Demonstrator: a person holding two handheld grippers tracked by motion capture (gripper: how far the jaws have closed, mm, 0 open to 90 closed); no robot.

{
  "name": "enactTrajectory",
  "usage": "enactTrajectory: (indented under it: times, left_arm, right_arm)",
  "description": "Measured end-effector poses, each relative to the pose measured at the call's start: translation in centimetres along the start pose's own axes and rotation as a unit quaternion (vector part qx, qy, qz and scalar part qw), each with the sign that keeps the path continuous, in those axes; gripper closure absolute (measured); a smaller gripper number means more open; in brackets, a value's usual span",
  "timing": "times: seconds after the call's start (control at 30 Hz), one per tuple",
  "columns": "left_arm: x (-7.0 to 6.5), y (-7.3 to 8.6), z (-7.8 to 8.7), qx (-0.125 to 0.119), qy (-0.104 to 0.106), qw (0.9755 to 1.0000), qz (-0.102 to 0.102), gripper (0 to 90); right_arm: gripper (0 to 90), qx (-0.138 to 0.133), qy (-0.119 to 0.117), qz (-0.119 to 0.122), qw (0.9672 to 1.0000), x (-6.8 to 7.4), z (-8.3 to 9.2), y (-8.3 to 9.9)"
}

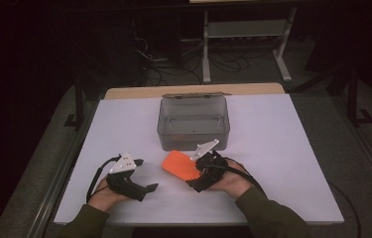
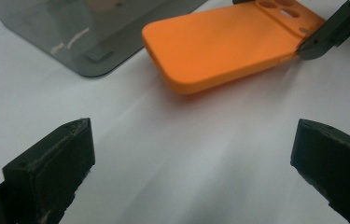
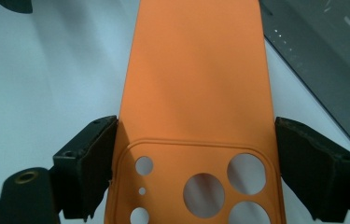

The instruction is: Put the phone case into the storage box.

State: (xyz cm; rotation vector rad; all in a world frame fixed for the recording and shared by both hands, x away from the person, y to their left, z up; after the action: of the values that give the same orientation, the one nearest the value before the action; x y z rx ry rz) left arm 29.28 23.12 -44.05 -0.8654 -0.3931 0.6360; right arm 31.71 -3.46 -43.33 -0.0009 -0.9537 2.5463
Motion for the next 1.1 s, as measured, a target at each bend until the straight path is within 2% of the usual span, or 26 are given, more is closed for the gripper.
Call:
enactTrajectory:
  times: [0.17,0.83,1.1]
  left_arm:
    - [0.0,0.0,0.0,0.001,-0.001,1.0,0.001,0.0]
    - [0.1,0.0,-0.1,0.001,0.003,1.0,0.005,0.0]
    - [0.1,-0.1,-0.2,-0.002,0.003,1.0,0.003,0.0]
  right_arm:
    - [15.3,-0.001,0.001,0.004,1.0,-0.3,0.8,0.6]
    - [15.3,-0.02,0.008,-0.015,0.9997,-1.4,4.6,3.4]
    - [15.3,-0.022,0.006,-0.016,0.9996,-1.6,5.2,4.1]
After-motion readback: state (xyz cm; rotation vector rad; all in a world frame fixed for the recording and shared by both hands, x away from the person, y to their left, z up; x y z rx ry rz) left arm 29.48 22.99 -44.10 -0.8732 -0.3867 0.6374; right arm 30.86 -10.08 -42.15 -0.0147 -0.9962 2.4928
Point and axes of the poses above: each handheld gripper's, and its own axes: z roughly backward along the jaws, y roughly out of its underside, x roughly to its left, the point moved 2 cm from there along -z, roughly forward along the jaws, and after that the axes turned 9 degrees about -y, right-handed, at the moved point
